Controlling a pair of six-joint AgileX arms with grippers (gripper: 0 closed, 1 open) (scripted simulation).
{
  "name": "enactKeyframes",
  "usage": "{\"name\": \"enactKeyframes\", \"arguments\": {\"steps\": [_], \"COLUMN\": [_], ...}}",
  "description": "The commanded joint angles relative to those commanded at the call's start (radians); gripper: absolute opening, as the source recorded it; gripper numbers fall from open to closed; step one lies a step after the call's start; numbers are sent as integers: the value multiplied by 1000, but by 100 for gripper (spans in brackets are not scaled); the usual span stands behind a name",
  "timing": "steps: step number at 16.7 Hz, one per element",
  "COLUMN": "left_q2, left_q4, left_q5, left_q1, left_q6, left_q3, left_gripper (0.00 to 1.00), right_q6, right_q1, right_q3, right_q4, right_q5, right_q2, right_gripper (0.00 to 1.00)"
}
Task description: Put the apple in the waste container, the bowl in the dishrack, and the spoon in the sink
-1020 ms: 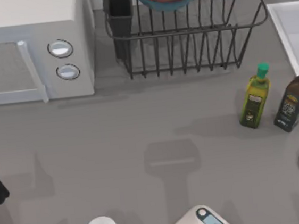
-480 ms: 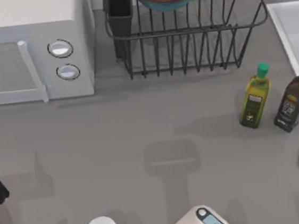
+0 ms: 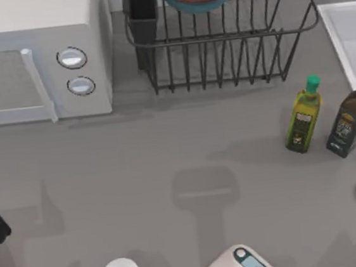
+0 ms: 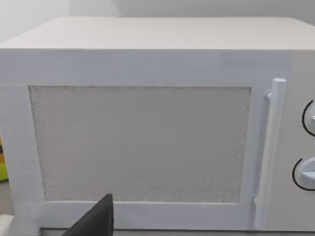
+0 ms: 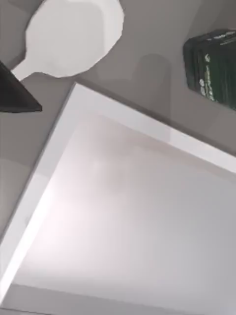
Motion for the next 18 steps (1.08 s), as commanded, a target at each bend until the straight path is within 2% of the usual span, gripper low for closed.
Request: {"name": "enactKeyframes", "arguments": {"steps": [5, 9, 12, 18], "left_q2": [0, 0, 0, 0], "left_q4": [0, 0, 0, 0], "left_q5": [0, 0, 0, 0], "left_q1": [0, 0, 0, 0], "left_q6": [0, 0, 0, 0], "left_q3": [0, 0, 0, 0], "left_gripper": [100, 100, 100, 100], "right_q6": [-343, -537, -602, -604], "right_q1": [-37, -59, -66, -62], "right_q3": [260, 409, 460, 457], "right_q4": [-307, -482, -542, -540], "right_q5": [1, 1, 1, 1], "right_q2": [447, 682, 751, 753], "right_gripper": [100, 100, 100, 100]}}
